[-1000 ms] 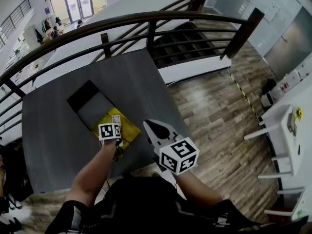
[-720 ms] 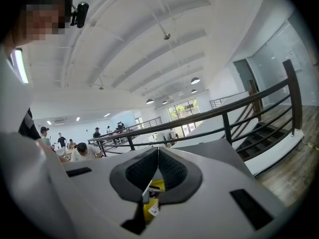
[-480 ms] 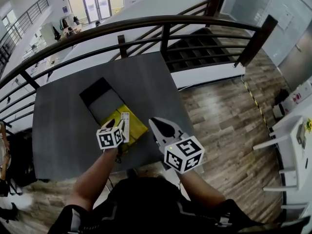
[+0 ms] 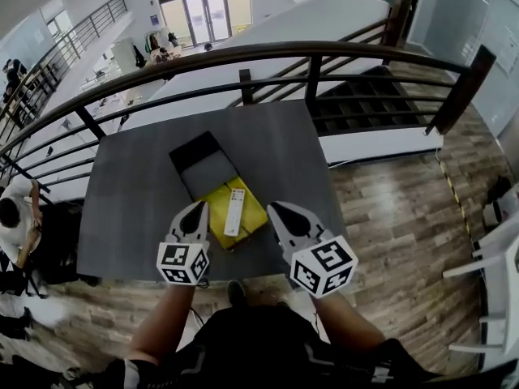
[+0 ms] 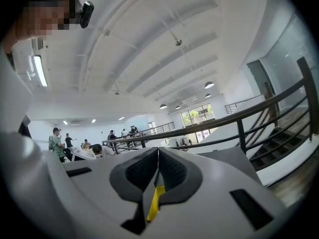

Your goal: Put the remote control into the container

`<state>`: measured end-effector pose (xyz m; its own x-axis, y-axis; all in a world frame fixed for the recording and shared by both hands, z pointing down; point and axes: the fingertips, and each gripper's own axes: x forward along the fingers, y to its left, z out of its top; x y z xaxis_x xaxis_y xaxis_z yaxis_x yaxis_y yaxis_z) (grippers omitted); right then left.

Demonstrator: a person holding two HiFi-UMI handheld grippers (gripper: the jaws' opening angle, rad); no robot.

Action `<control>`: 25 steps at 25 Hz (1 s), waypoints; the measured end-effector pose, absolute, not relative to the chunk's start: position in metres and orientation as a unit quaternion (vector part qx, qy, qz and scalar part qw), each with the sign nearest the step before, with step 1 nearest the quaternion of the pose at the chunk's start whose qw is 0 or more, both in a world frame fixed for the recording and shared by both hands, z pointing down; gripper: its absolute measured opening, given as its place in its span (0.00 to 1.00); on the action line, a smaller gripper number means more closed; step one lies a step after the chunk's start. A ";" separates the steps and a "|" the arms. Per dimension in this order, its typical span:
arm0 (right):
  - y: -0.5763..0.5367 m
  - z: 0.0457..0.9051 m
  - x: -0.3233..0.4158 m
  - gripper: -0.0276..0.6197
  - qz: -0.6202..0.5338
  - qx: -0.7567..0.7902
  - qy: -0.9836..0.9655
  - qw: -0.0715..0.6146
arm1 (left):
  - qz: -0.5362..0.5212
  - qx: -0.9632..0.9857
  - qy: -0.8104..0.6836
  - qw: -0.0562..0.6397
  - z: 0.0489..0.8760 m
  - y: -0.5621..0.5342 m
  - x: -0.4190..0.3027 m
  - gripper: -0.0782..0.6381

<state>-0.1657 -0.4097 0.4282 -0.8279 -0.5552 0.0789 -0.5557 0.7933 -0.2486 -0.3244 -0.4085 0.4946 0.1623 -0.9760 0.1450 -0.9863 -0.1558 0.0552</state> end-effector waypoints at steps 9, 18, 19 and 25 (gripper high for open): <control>-0.380 0.431 -0.152 0.05 0.145 0.240 -0.960 -0.002 | -0.001 0.737 -0.675 0.038 0.456 -0.331 -0.294 0.12; -0.352 0.432 -0.136 0.05 0.132 0.193 -0.972 0.005 | -0.024 0.719 -0.694 0.029 0.439 -0.269 -0.264 0.12; -0.347 0.431 -0.135 0.05 0.128 0.191 -0.973 0.010 | -0.029 0.717 -0.696 0.029 0.436 -0.263 -0.263 0.12; -0.328 0.419 -0.138 0.05 0.117 0.183 -0.976 0.007 | -0.004 0.728 -0.685 0.008 0.419 -0.238 -0.254 0.12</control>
<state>-0.1385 -0.3278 0.4187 -0.9327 -0.3564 0.0558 -0.3595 0.9052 -0.2266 -0.2545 -0.2383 0.4186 0.0603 -0.9982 0.0045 -0.9980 -0.0603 0.0175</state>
